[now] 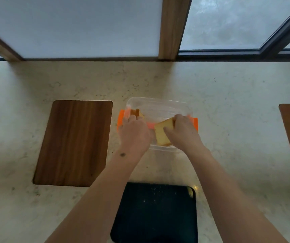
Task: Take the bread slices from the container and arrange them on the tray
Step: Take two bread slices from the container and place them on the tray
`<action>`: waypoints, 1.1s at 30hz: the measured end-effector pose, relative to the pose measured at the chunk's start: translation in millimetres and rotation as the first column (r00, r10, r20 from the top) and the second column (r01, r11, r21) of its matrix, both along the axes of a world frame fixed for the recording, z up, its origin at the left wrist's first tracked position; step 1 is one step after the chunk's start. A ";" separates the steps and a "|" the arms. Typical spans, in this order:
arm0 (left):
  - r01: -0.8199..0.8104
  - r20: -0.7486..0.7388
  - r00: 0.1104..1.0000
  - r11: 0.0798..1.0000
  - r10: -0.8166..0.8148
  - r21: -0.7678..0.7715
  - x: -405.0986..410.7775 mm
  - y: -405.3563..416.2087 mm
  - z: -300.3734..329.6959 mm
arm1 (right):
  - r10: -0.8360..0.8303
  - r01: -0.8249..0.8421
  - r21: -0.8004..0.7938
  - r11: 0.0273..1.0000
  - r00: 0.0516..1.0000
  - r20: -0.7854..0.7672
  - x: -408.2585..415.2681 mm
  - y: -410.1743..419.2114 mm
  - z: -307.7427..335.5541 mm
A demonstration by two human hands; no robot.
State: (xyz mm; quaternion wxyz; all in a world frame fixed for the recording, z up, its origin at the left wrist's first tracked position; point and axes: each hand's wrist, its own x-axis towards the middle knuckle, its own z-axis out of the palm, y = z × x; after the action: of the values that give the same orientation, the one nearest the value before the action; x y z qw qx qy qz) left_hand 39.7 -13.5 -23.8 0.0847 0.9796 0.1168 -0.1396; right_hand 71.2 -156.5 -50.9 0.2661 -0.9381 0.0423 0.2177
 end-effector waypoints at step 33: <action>0.133 0.103 0.988 0.974 -0.116 -0.185 21.3 -8.9 -48.7 | 0.087 -0.081 -0.054 0.995 0.988 0.128 -2.2 25.3 -22.2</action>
State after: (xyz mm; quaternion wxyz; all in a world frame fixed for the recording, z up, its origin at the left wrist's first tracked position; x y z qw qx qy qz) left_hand 61.1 -22.4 -72.5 0.1749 0.9777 0.0372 -0.1100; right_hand 69.0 -131.1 -73.1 0.2359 -0.9574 -0.0095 0.1660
